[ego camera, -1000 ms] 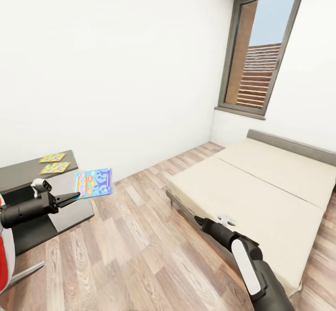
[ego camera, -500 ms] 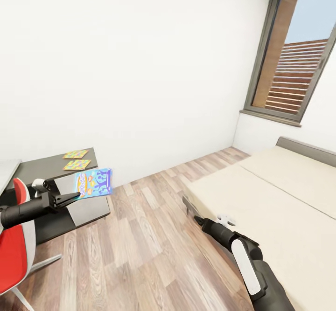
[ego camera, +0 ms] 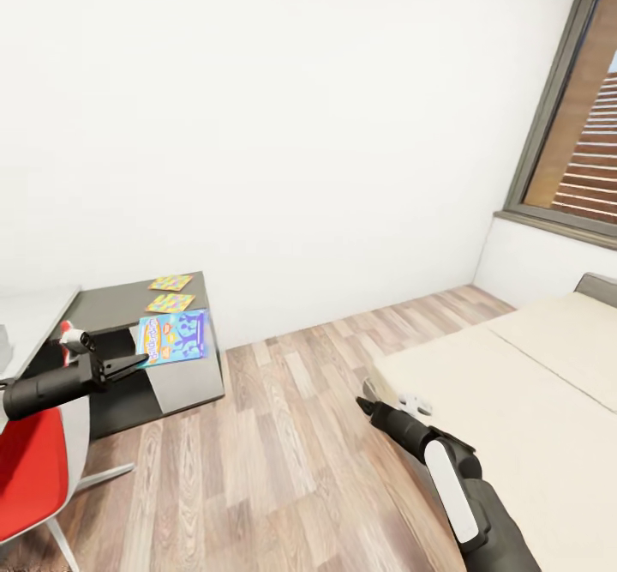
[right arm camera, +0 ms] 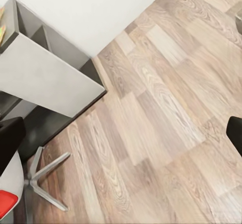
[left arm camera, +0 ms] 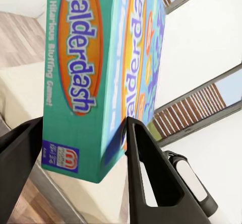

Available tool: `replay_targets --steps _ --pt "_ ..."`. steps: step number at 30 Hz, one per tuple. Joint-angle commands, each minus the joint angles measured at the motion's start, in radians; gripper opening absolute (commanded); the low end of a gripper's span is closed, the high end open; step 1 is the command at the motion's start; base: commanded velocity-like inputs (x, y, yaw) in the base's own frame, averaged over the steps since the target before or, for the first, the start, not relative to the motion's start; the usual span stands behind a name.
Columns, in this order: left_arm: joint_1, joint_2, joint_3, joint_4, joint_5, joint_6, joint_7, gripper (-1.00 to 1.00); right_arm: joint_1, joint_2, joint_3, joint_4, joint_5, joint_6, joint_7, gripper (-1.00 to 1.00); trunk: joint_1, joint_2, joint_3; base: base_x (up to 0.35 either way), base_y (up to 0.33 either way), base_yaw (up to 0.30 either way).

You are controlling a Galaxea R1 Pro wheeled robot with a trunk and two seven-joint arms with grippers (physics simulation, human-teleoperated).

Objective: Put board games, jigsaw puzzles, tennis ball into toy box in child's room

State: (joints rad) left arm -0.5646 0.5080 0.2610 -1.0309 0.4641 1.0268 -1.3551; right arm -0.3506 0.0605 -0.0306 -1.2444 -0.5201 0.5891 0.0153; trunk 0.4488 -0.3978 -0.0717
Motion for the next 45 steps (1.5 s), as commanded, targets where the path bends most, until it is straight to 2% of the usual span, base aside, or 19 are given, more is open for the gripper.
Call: replay_targets --steps 1,11,26,45 --pt "-0.001 0.0 0.0 0.0 0.005 0.01 -0.001 -1.0 -0.001 0.001 -0.003 -0.001 -0.003 0.006 0.002 1.0 0.001 -0.002 -0.002 0.316 -0.152 0.288" --pt "-0.001 0.001 0.0 0.0 0.005 0.01 -0.002 -1.0 0.0 0.001 -0.003 -0.001 -0.003 0.006 0.002 1.0 0.001 -0.002 -0.002 0.316 -0.138 0.288" --pt "-0.001 0.001 0.001 0.0 0.005 0.01 -0.001 -1.0 0.0 0.001 -0.003 -0.001 -0.003 0.006 0.002 1.0 0.001 -0.002 -0.002 0.325 -0.009 0.28" --pt "0.0 0.001 0.001 0.0 0.005 0.01 -0.001 -1.0 0.002 0.001 -0.003 -0.003 -0.003 0.006 0.002 1.0 0.001 -0.002 -0.002 0.326 0.0 0.016"
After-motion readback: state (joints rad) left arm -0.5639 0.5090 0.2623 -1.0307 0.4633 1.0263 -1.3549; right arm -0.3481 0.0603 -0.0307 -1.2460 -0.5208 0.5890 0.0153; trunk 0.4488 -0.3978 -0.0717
